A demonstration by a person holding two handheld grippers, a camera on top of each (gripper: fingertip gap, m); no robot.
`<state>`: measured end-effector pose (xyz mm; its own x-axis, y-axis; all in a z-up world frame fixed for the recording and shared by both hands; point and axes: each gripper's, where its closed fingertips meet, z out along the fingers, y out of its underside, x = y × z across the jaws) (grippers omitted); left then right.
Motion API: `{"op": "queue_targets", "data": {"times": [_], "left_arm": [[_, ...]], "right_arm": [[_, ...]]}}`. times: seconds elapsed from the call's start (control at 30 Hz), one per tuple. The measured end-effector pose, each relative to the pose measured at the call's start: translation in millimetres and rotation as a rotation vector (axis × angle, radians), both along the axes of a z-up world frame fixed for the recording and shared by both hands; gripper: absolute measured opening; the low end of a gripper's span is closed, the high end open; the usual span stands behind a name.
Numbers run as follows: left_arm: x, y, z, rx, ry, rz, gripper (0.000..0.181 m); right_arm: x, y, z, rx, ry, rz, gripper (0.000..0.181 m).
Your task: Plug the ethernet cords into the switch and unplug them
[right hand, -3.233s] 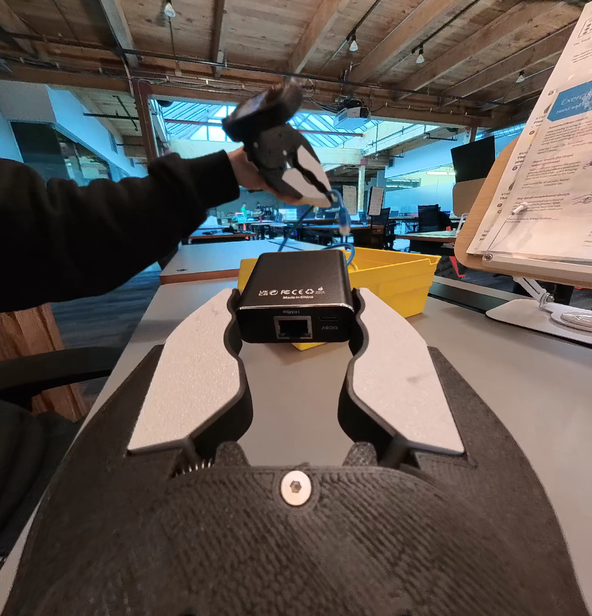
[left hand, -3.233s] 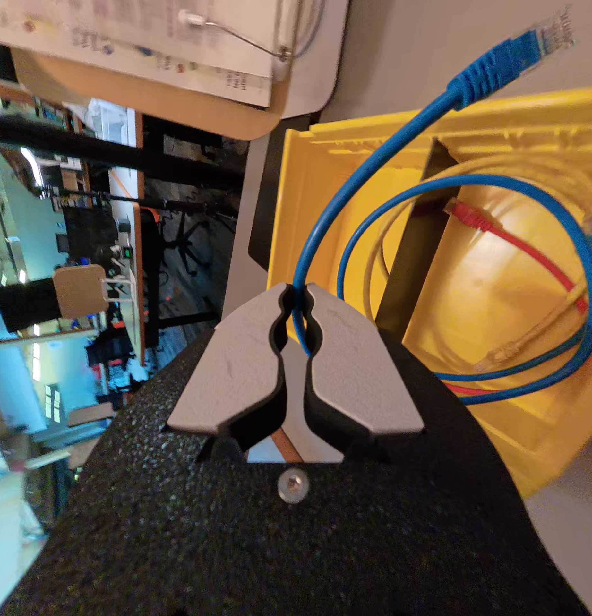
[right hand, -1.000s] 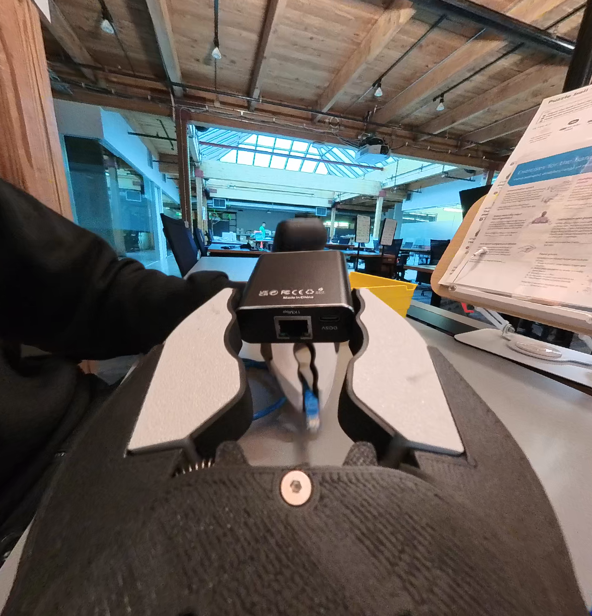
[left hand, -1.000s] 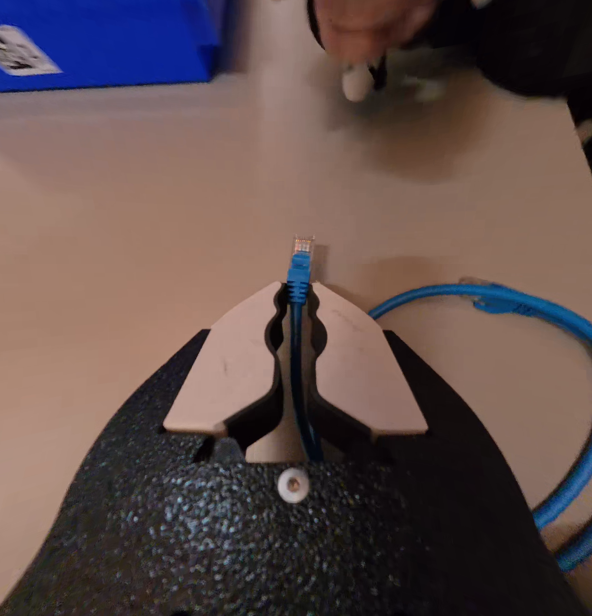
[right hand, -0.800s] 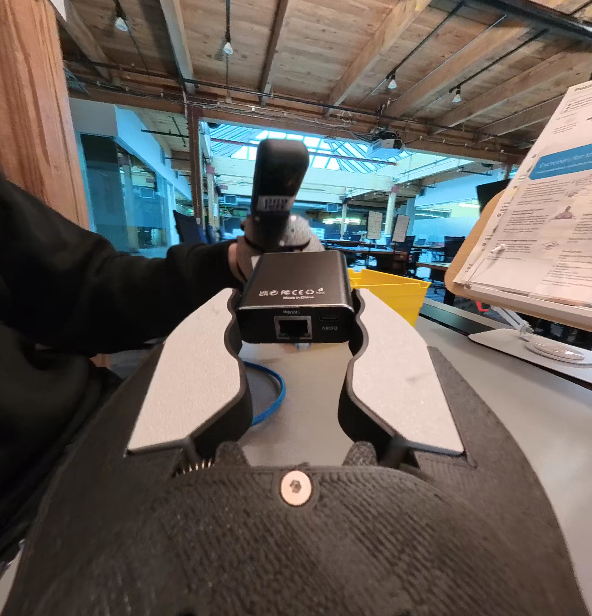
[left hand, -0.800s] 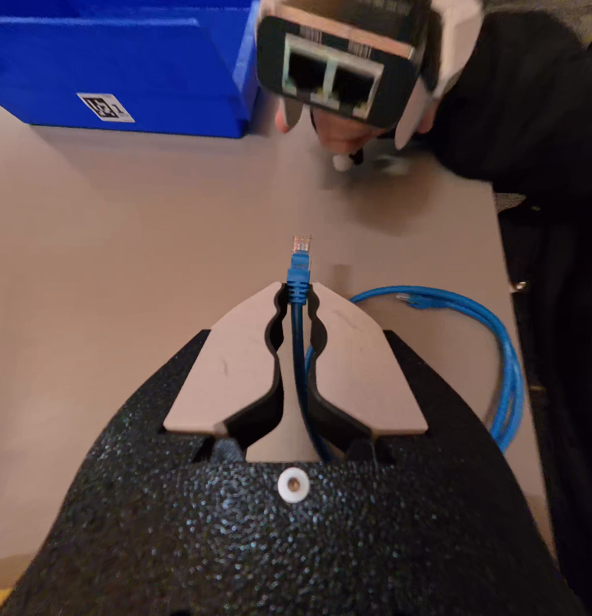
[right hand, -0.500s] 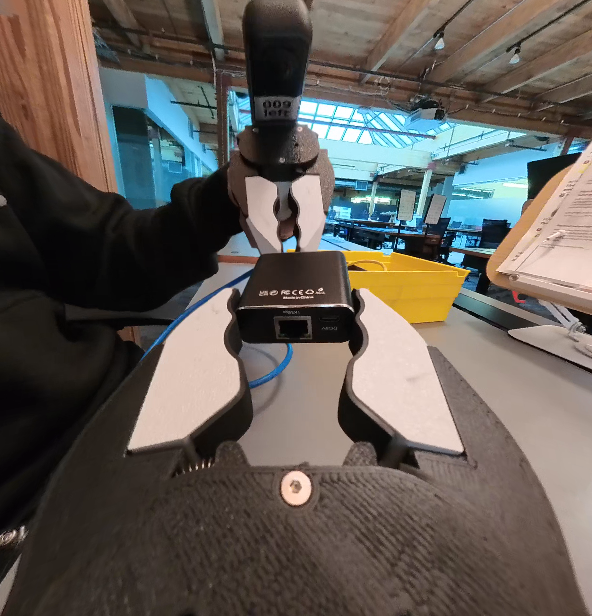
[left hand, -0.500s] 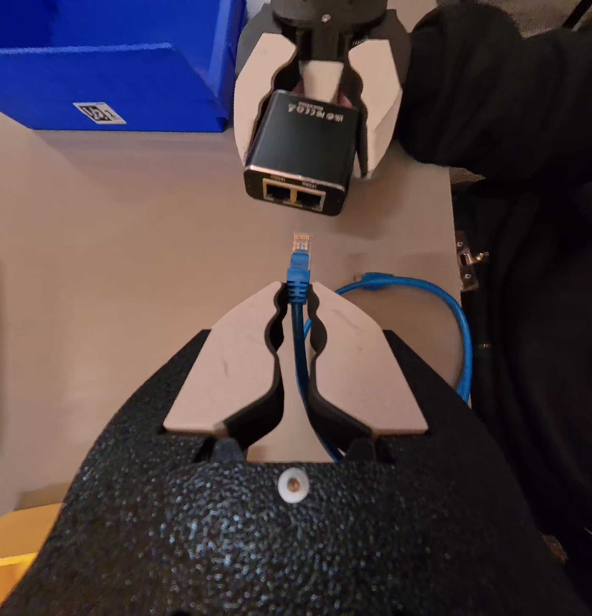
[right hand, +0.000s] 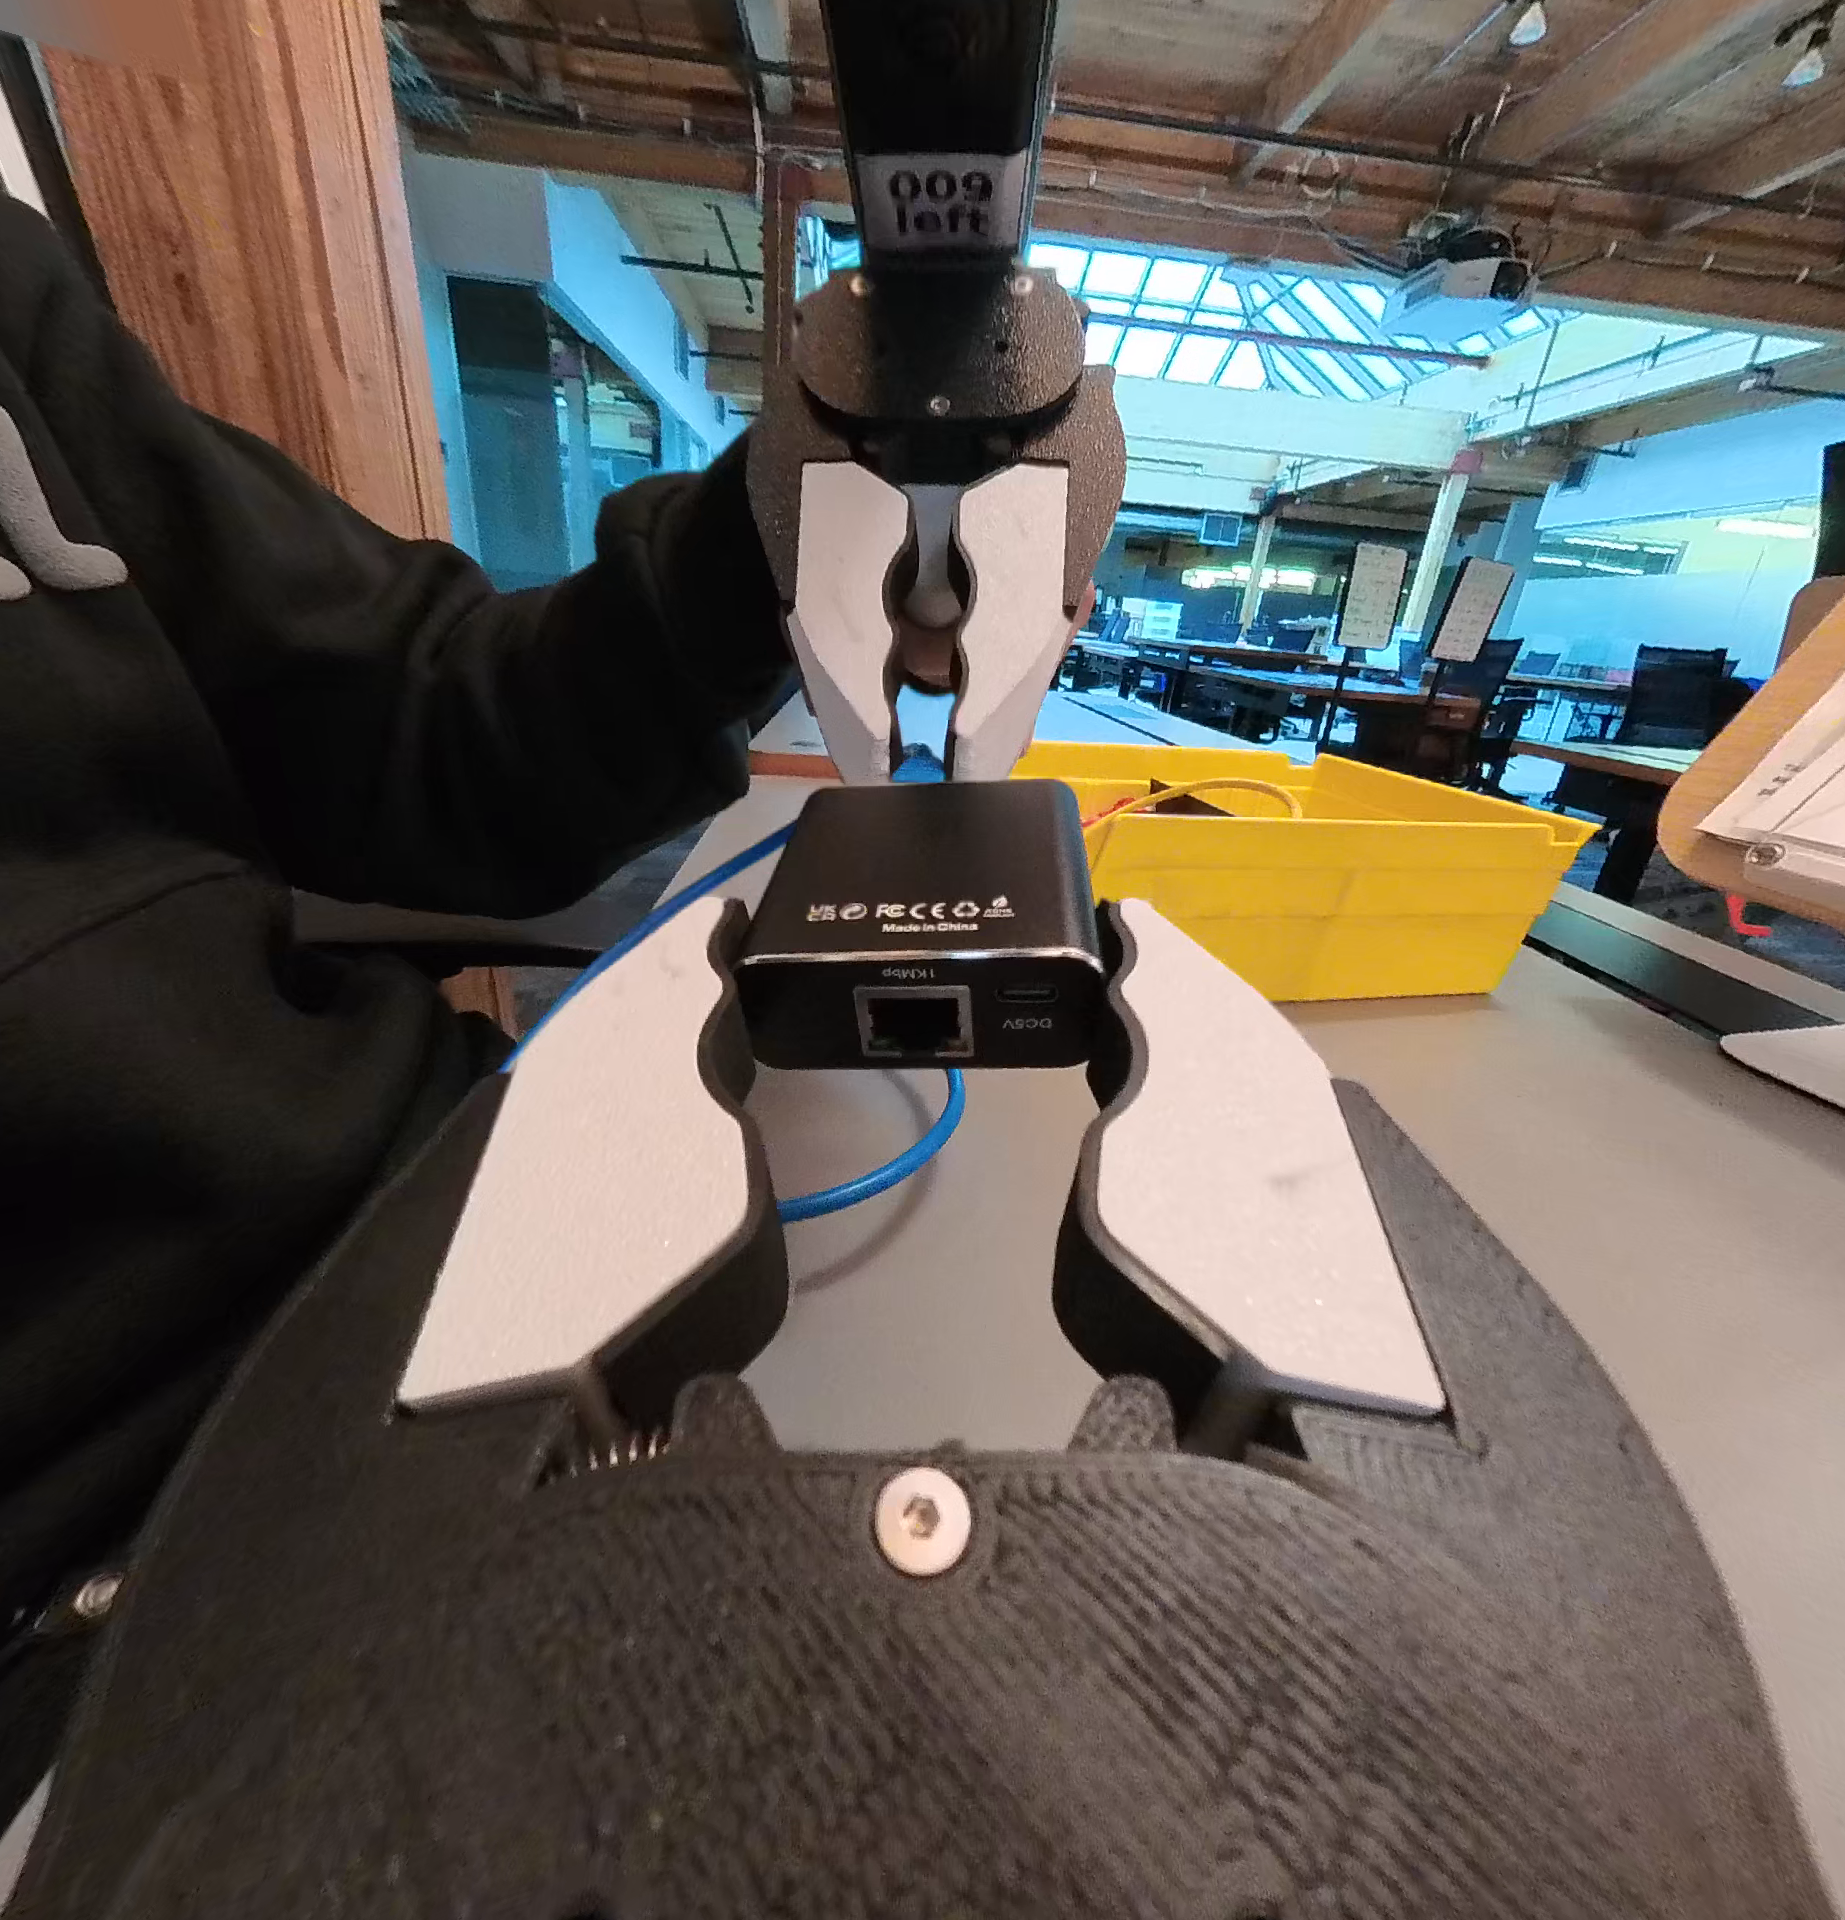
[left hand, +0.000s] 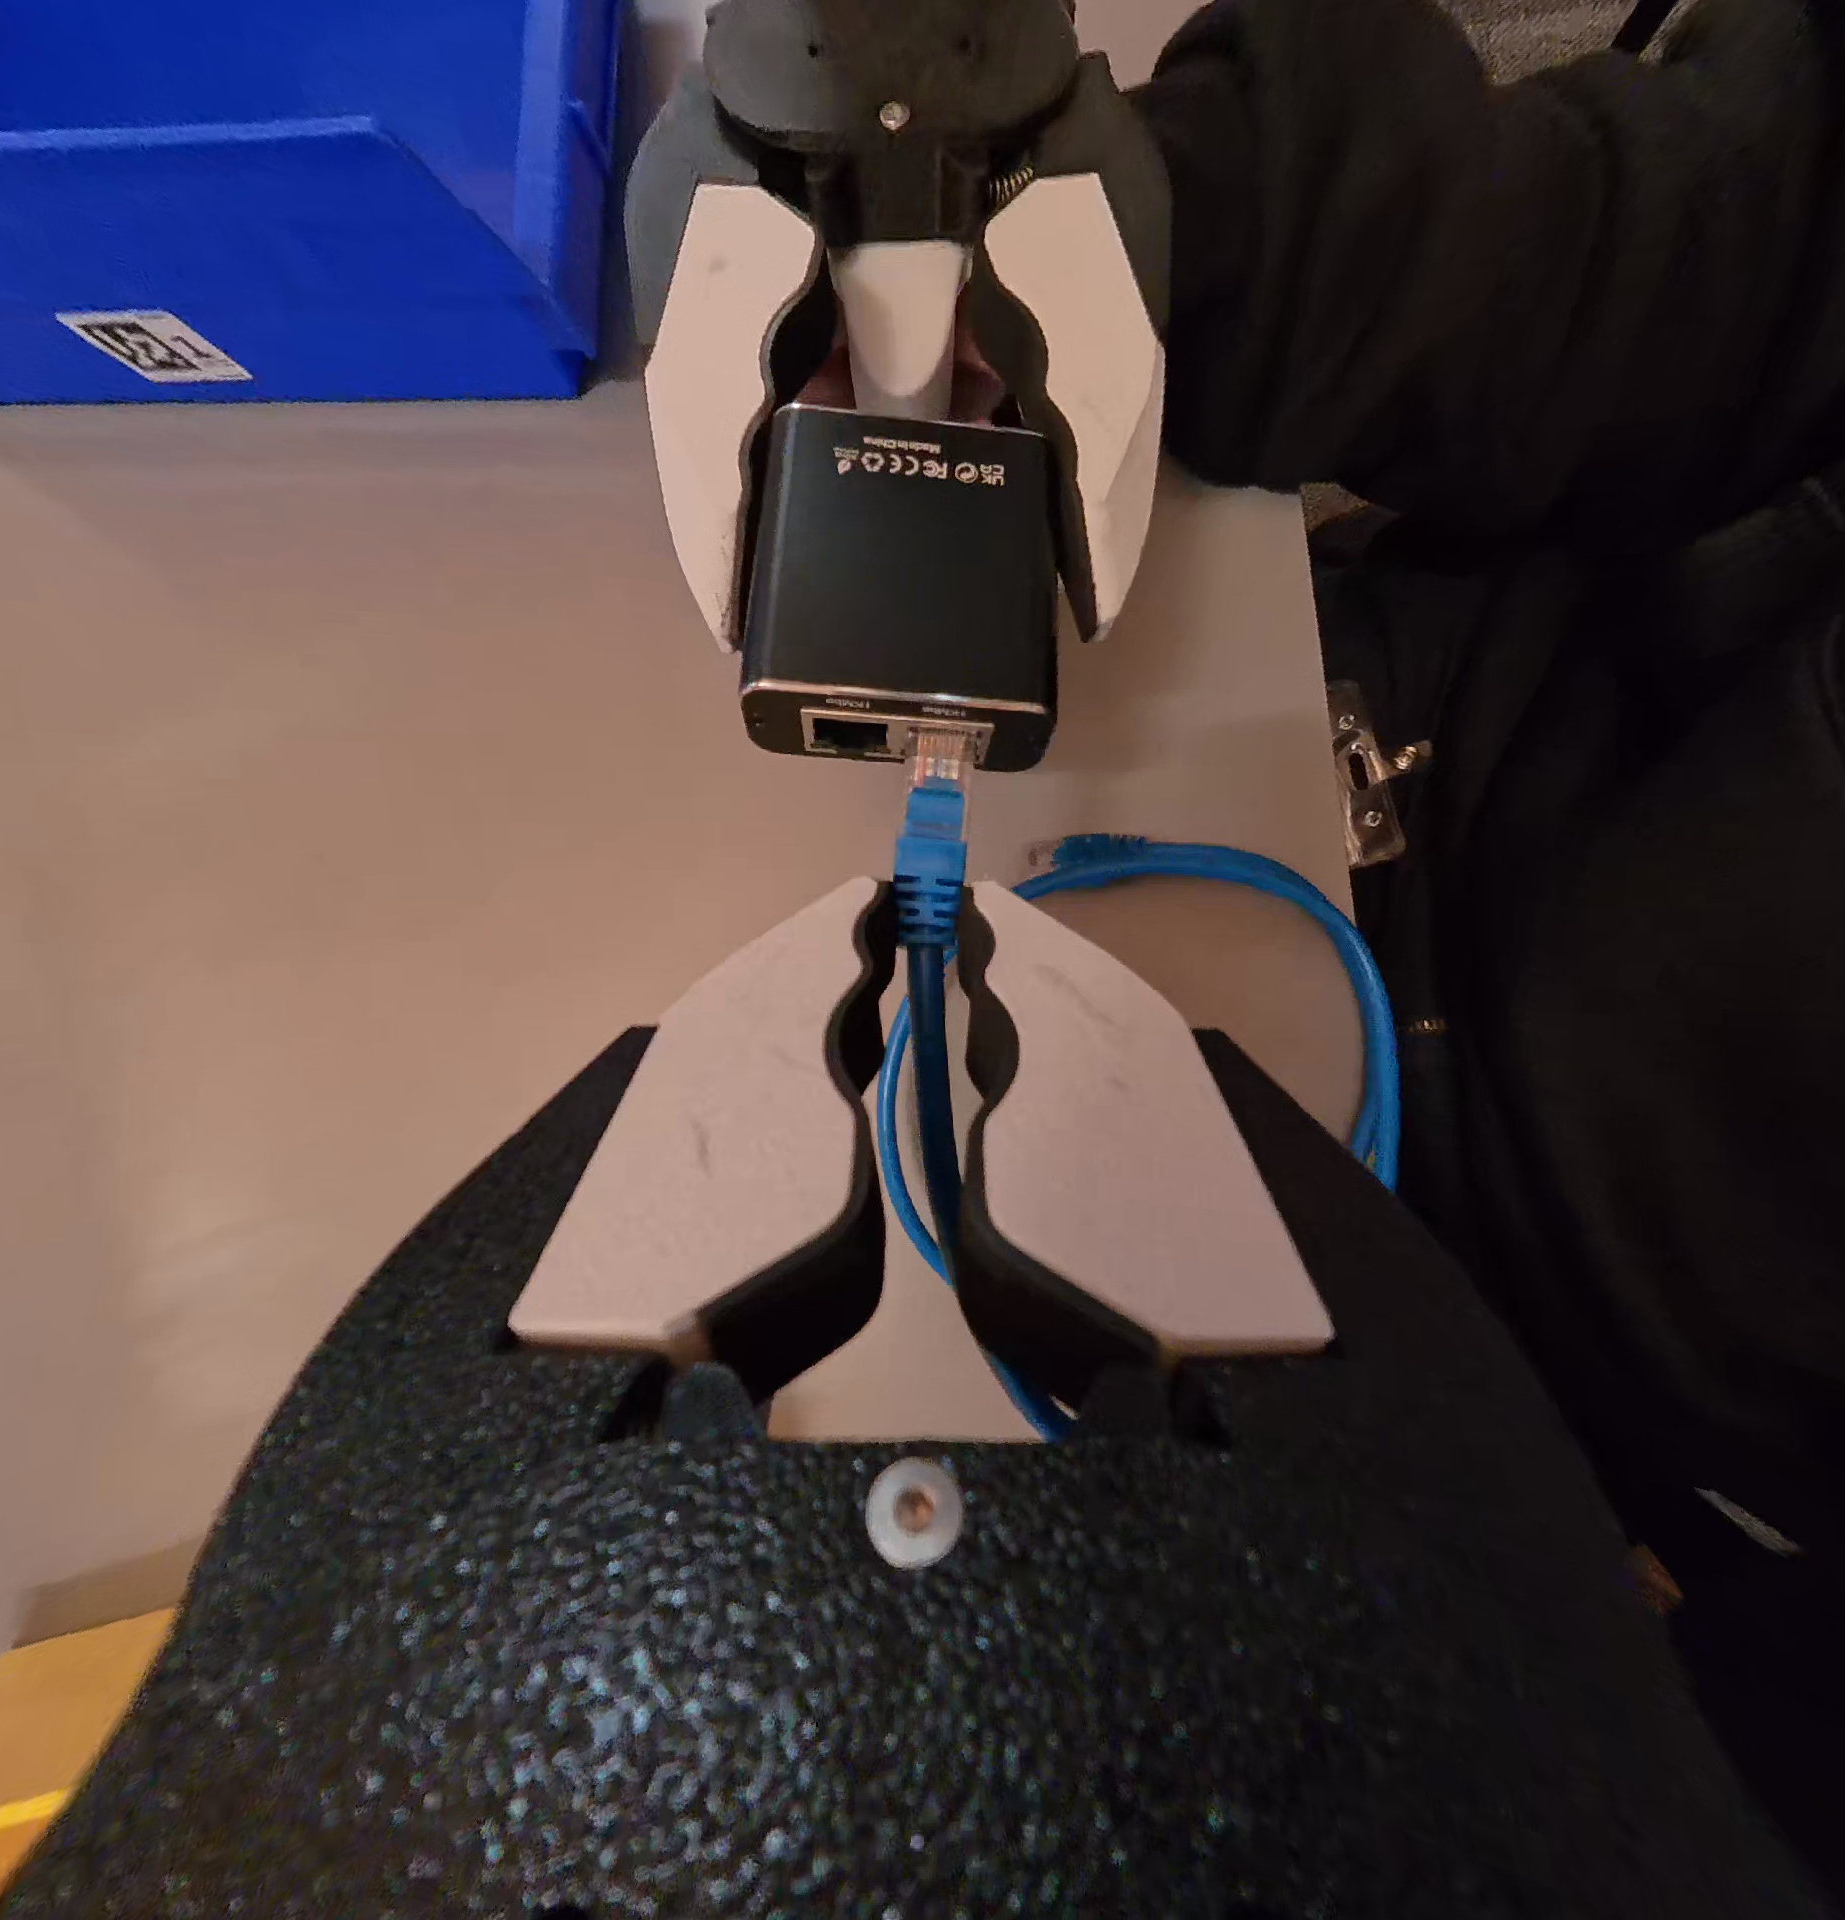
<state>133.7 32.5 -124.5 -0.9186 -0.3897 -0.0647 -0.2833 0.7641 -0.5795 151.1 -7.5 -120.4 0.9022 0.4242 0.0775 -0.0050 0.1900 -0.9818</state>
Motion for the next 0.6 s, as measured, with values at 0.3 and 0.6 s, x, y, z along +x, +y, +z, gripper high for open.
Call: {"op": "queue_targets", "data": {"times": [0.3, 0.6], "left_arm": [[6, -1, -4, -0.047, -0.036, 0.042, 0.010], [18, 17, 34, -0.217, -0.192, 0.158, 0.031]], "right_arm": [[1, 10, -7, -0.050, -0.002, -0.027, 0.065], [8, 7, -2, -0.002, -0.012, -0.074, 0.064]]}}
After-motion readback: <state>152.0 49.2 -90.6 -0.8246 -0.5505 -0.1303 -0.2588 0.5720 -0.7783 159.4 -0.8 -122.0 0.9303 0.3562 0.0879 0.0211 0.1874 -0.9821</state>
